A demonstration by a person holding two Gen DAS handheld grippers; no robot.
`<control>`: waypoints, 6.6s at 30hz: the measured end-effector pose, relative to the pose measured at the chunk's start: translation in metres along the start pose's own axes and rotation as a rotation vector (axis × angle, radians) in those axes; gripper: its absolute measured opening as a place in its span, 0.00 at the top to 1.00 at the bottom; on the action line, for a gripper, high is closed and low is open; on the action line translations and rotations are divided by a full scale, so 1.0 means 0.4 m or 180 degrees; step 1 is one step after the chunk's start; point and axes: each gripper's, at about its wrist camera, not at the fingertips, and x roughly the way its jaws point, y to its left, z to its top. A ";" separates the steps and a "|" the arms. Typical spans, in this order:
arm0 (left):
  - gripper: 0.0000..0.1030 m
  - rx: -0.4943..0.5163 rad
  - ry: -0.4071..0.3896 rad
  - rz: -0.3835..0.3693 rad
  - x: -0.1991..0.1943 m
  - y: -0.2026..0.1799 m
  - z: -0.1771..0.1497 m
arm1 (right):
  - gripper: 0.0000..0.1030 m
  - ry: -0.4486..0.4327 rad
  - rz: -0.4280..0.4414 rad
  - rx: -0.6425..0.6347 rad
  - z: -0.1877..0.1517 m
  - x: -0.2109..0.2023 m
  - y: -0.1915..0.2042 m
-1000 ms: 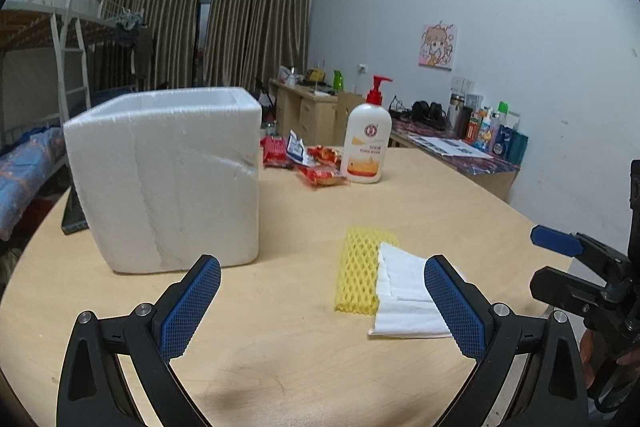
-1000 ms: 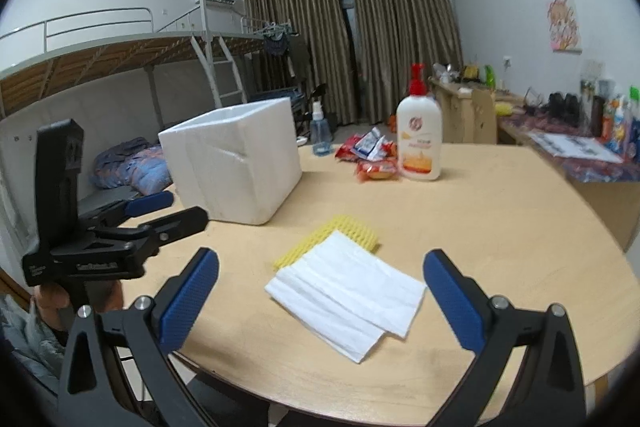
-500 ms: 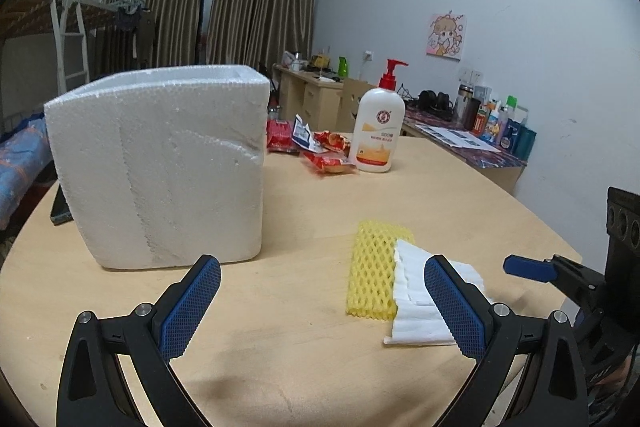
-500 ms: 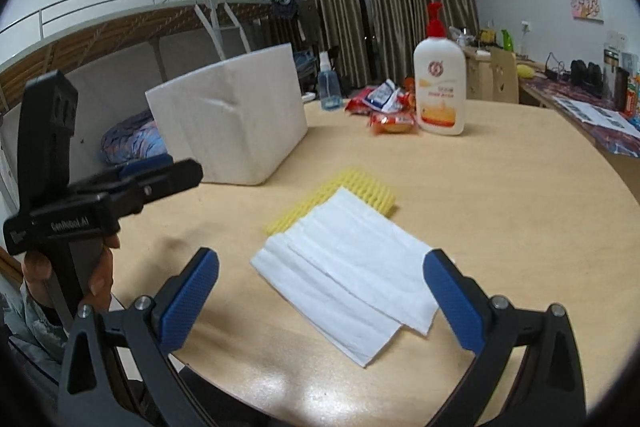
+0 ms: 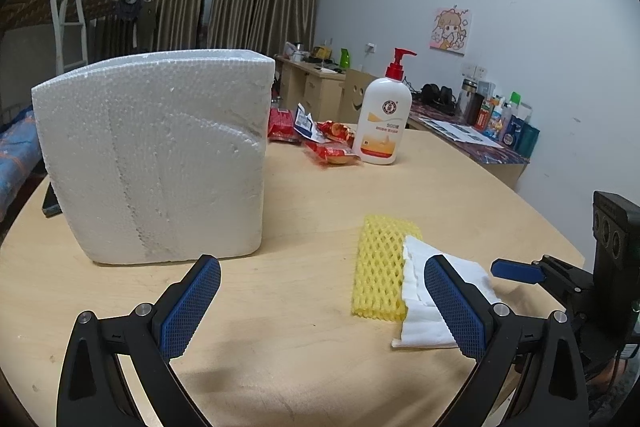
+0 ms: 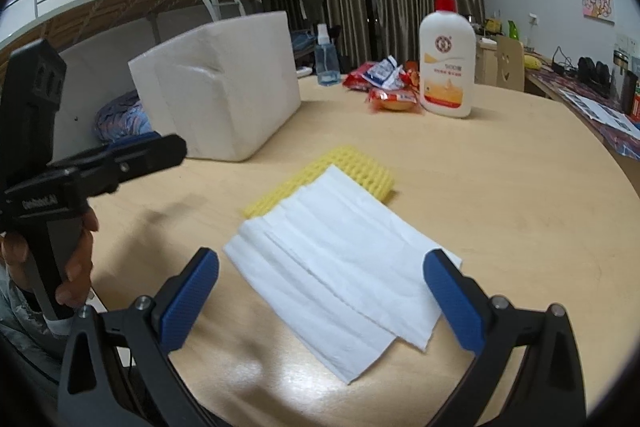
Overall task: Organize soft objects
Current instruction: 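Reach the right tool to the white tissues and close on them, then lift the tissues with the right tool while the left tool grasps the yellow foam net, then carry the yellow net and white tissues with both tools over the foam box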
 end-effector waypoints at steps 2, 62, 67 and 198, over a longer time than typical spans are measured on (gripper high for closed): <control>0.01 0.0000 0.0008 0.0002 0.004 0.003 0.000 | 0.00 0.0022 0.0017 -0.0006 -0.001 0.005 0.002; 0.01 0.0240 0.0204 -0.0012 0.138 -0.145 0.021 | 0.93 -0.0400 -0.0248 0.0528 -0.014 -0.153 -0.141; 0.01 0.0203 0.0302 0.0039 0.174 -0.153 0.023 | 0.93 -0.0397 -0.0227 0.0560 -0.021 -0.151 -0.153; 0.85 0.0281 -0.0841 0.0832 -0.441 0.046 0.121 | 0.93 -0.1054 0.0706 -0.0389 0.249 -0.173 0.239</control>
